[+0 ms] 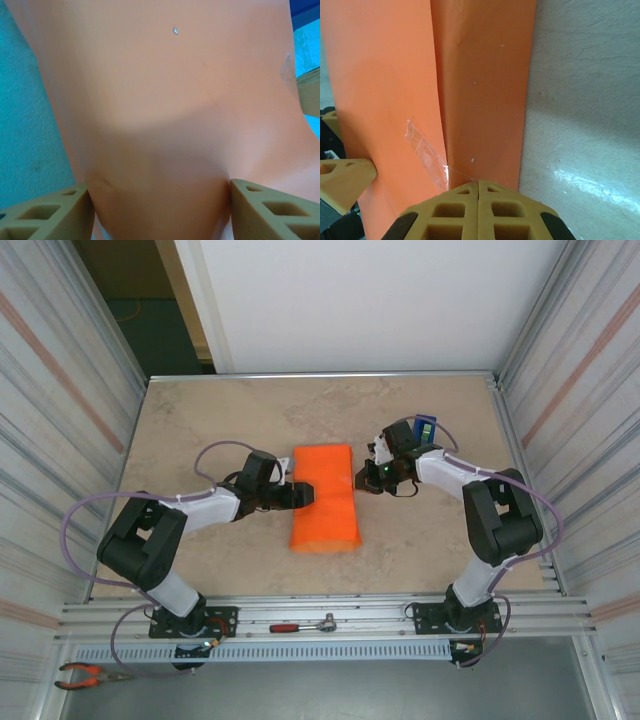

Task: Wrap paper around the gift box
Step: Wrap the gift box with the wrapping paper.

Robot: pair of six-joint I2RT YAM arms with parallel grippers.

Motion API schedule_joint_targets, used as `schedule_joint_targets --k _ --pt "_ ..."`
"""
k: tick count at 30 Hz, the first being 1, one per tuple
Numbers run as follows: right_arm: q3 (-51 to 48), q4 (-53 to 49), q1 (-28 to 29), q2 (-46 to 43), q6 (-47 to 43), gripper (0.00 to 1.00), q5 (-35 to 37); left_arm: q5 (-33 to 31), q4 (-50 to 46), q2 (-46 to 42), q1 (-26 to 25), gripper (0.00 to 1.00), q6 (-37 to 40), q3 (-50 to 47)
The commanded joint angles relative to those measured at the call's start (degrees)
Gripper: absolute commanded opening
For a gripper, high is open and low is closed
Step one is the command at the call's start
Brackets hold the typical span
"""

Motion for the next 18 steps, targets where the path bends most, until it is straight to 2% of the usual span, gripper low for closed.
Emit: schedule_joint_targets --k 1,3,5,12,18 --pt "-0.38 -0.51 0.58 1.34 -0.13 0.14 -0.14 -5.35 -9.51 4.63 -1.08 0.66 1.27 -3.74" --pt "-0.64 -0.37 0.55 1.39 -0.12 0.22 -0.2 -5.32 -9.51 4.57 -1.1 0.66 1.27 -3.73" --pt "-1.0 -0.12 0.55 1.32 -0.12 0.24 -0.17 -5.41 -9.51 4.56 -1.12 0.66 1.27 -3.69" --pt "-2.65 1.54 0.54 1.71 0.84 0.23 -0.19 -5.45 -9.58 4.49 -1.11 0.65 1.45 -3.73" --pt "-4.39 3.22 0.14 1.92 1.49 0.18 -0.57 -5.5 -9.77 4.35 -1.11 0.65 1.42 -3.5"
